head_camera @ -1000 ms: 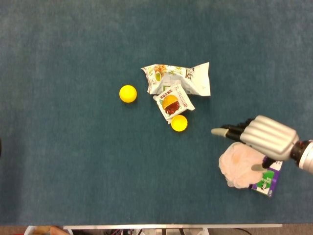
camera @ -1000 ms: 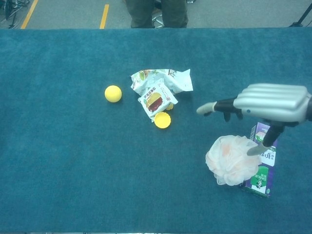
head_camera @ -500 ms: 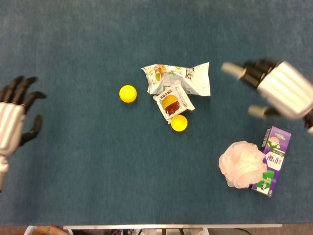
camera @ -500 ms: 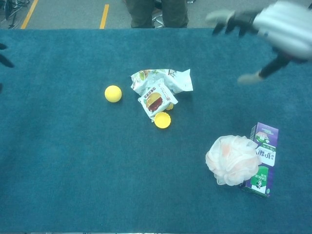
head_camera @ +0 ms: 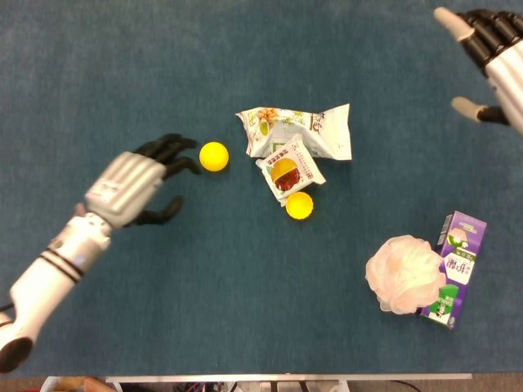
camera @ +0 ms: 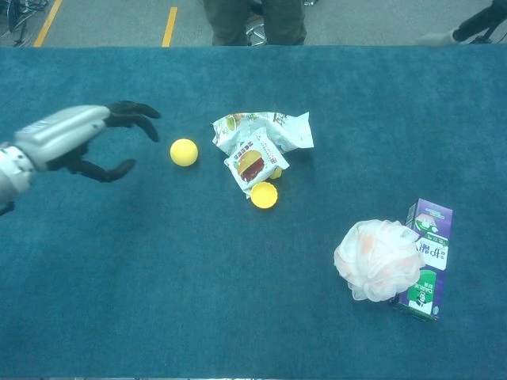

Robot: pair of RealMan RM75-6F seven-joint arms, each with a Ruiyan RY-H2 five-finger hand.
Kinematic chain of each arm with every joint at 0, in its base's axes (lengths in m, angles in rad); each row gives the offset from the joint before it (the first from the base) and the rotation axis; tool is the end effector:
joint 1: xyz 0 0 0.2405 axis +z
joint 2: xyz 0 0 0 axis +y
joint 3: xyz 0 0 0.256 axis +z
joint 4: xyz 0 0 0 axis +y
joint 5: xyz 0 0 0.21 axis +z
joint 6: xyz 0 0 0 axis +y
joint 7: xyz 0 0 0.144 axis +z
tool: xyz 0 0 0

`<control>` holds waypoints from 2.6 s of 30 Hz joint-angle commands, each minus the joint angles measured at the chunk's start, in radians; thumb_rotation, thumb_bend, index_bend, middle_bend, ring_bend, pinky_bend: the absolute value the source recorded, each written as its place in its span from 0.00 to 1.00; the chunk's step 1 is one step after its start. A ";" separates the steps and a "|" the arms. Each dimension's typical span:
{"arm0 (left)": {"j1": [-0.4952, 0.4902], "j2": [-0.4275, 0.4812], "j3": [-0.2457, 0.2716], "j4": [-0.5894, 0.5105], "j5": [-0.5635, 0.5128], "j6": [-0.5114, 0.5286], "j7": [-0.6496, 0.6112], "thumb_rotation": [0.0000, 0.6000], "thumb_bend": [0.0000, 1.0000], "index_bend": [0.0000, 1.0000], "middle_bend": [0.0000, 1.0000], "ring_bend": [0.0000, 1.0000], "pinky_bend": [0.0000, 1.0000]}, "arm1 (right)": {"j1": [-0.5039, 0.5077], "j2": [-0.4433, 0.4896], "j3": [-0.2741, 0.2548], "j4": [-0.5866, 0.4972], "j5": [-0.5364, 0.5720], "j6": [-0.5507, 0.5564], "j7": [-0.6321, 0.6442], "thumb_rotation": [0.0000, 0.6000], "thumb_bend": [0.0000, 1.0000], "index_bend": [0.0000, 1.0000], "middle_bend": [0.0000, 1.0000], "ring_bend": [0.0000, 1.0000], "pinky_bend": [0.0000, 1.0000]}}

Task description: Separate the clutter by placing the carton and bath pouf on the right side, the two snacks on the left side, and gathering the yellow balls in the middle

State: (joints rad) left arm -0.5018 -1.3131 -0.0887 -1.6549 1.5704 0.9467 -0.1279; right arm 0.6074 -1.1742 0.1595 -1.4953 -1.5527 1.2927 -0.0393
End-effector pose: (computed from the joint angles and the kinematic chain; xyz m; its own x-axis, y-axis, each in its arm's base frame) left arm -0.1906 0.2669 0.0271 0.2663 0.4324 0.8615 0.9014 -0.4283 -0.0636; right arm -0.1804 -0.3399 0.1415 0.4622 0.1755 0.8692 -0.7318 -0.4780 0.4857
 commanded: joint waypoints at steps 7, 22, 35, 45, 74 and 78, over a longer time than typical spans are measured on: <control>-0.115 -0.069 -0.020 0.057 -0.042 -0.108 -0.026 1.00 0.45 0.26 0.12 0.07 0.19 | -0.008 0.004 0.020 0.036 0.035 -0.014 0.037 1.00 0.00 0.07 0.25 0.22 0.31; -0.257 -0.146 -0.087 0.142 -0.263 -0.262 0.062 1.00 0.35 0.17 0.06 0.06 0.20 | -0.019 -0.006 0.046 0.091 0.060 -0.005 0.106 1.00 0.00 0.07 0.25 0.22 0.31; -0.326 -0.169 -0.082 0.158 -0.410 -0.269 0.223 1.00 0.20 0.00 0.00 0.00 0.11 | -0.040 0.006 0.048 0.099 0.062 0.011 0.129 1.00 0.00 0.07 0.25 0.22 0.31; -0.373 -0.252 -0.119 0.229 -0.366 -0.203 0.223 1.00 0.20 0.00 0.00 0.00 0.12 | -0.038 -0.010 0.068 0.131 0.083 0.010 0.151 1.00 0.00 0.08 0.25 0.22 0.31; -0.452 -0.394 -0.046 0.399 -0.122 -0.113 0.107 1.00 0.20 0.16 0.02 0.03 0.20 | -0.126 0.033 0.088 0.130 0.114 0.092 0.239 1.00 0.00 0.09 0.25 0.22 0.31; -0.451 -0.388 -0.031 0.389 -0.082 -0.080 0.113 1.00 0.20 0.17 0.04 0.04 0.21 | -0.125 0.023 0.085 0.139 0.113 0.084 0.243 1.00 0.00 0.09 0.25 0.22 0.31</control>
State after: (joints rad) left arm -0.9544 -1.7050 -0.1257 -1.2602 1.4808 0.8600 -0.0143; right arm 0.4818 -1.1509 0.2453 -1.3569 -1.4394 1.3773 0.2030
